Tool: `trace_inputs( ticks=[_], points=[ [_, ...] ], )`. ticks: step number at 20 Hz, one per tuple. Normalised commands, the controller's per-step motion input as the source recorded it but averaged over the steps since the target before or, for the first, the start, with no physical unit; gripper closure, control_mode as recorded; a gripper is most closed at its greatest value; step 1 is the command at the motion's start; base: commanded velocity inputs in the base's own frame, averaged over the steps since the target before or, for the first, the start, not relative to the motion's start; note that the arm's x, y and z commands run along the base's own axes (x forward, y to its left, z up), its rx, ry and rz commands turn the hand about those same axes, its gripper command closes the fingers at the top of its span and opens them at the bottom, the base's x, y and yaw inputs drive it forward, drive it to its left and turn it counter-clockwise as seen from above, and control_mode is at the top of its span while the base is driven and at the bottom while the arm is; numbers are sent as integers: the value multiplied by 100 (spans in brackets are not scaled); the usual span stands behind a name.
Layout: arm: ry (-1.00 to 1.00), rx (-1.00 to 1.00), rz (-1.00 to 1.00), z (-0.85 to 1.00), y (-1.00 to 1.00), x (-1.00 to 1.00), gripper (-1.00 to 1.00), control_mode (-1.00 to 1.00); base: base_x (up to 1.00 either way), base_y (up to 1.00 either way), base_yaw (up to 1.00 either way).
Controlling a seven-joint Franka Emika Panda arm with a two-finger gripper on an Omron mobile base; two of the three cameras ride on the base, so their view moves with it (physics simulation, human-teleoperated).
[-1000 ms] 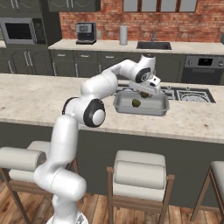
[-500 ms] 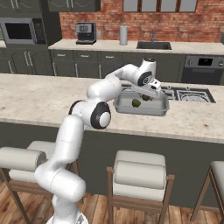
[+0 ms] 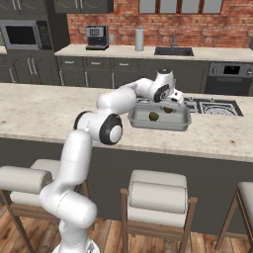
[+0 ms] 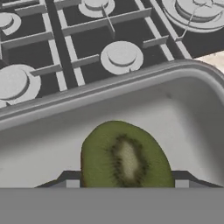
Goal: Pick up both kiwis from the fridge and place them inside the tupperware on the counter.
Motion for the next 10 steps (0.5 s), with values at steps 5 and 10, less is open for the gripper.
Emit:
trace_inputs(
  ticks=[5,10],
  points=[
    [-11,-13,0,-42,0,-28,100,-100,0,0,0],
    [0,-7,0,-41,0,-30,-100,-100,0,0,0]
  ],
)
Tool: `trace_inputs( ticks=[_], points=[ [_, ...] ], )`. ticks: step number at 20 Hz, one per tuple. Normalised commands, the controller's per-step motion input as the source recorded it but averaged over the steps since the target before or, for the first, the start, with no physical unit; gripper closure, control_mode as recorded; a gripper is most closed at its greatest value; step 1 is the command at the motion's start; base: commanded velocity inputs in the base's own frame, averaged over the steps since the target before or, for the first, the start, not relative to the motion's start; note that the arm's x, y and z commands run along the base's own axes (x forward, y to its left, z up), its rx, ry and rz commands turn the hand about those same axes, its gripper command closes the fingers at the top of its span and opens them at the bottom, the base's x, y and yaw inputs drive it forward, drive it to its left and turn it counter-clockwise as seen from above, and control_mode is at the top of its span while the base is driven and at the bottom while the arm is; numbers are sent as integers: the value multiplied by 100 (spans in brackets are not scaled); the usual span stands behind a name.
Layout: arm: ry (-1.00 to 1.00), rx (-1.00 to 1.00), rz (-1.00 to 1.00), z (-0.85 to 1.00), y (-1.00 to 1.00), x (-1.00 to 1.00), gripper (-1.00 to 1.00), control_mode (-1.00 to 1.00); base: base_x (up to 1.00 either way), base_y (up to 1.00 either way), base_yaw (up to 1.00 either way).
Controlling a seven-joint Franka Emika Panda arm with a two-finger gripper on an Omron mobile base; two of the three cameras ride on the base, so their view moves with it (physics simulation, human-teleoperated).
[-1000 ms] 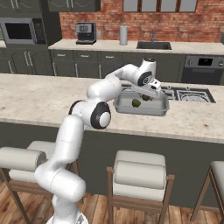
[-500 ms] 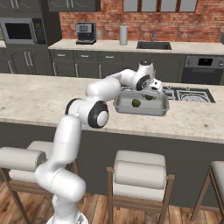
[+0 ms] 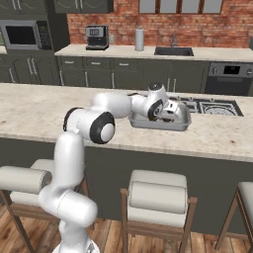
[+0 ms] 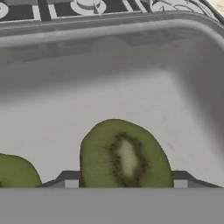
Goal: Pick up both kiwis from the fridge and place them inside the tupperware on the counter.
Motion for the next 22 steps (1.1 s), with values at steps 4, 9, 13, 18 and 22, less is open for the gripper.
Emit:
trace_inputs(
  ticks=[4,9,13,18,22],
  points=[
    [-2,0,0,-2,0,-14,-100,-100,0,0,0],
    [-5,1,0,14,0,-7,-100,-100,0,0,0],
    [-1,0,0,38,0,-2,-100,-100,0,0,0],
    [0,0,0,53,0,-3,-100,-100,0,0,0],
    [0,0,0,63,4,-9,-100,-100,0,0,0]
  ],
)
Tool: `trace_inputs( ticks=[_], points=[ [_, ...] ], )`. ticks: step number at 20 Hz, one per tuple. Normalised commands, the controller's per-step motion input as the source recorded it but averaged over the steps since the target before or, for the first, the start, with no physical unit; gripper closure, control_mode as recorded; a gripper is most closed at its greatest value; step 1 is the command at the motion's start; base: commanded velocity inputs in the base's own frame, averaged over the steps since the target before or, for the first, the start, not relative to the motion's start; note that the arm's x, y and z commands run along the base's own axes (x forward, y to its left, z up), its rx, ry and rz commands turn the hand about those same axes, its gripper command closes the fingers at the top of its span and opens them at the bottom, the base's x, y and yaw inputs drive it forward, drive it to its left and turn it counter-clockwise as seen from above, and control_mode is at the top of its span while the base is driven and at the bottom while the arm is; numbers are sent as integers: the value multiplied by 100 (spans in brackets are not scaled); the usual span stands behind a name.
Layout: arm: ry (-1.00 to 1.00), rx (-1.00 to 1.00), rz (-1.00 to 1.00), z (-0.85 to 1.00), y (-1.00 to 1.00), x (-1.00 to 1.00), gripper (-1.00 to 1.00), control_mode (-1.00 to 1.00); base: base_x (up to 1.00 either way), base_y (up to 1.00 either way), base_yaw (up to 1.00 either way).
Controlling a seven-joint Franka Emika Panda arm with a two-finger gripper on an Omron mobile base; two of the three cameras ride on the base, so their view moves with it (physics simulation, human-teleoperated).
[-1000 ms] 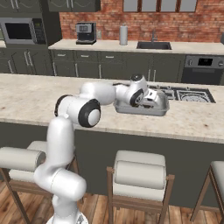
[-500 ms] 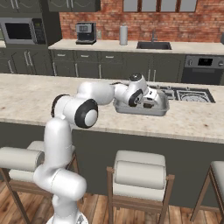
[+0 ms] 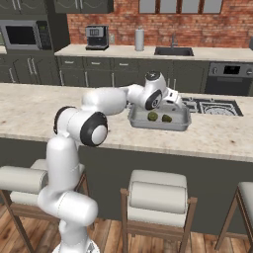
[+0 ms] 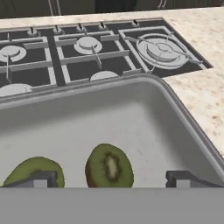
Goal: Pick up both kiwis from the fridge and place them inside the tupperware on the counter.
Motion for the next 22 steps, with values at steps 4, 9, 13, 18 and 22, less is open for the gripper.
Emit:
trace_inputs(
  ticks=[4,9,13,18,22],
  points=[
    [1,0,0,48,17,-20,-100,-100,0,0,0],
    [4,0,0,46,32,-39,-100,-100,0,0,0],
    [2,0,0,46,36,-55,-100,-100,0,0,0],
    [0,0,0,35,34,-75,-100,-100,0,0,0],
    [0,0,-4,31,34,-87,-100,-100,0,0,0]
  ],
)
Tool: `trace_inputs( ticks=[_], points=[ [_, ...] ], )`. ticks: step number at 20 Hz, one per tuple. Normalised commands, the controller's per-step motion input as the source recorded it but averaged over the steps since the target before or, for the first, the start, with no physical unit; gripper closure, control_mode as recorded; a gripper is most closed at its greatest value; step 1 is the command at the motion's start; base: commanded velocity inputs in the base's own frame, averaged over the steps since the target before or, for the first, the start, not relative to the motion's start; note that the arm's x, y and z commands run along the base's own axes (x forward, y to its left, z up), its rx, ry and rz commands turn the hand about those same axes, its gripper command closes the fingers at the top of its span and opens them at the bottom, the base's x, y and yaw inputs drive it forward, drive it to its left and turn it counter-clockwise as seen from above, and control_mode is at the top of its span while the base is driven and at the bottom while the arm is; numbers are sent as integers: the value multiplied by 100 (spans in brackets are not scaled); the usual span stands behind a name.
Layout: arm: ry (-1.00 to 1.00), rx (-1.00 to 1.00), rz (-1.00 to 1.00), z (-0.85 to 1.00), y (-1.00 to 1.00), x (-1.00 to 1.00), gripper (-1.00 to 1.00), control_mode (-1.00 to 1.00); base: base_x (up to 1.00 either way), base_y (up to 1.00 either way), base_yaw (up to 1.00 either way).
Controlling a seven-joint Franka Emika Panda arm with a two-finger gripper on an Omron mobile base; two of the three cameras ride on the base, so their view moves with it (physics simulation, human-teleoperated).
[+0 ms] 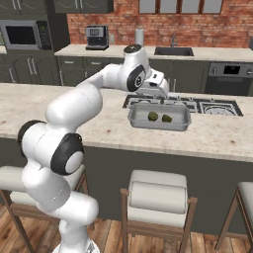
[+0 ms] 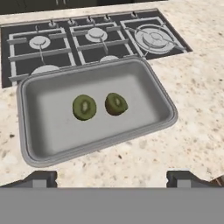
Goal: Pick up both kiwis from the fridge and place them inside the tupperware on the counter.
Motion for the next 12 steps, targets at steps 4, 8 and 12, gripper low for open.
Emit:
trace_inputs(
  ticks=[4,8,12],
  points=[
    [0,0,-3,32,34,-93,-100,-100,0,0,0],
    [0,0,-1,34,35,-95,-100,-100,0,0,0],
    [0,0,0,32,35,-100,-100,-100,0,0,0]
  ],
)
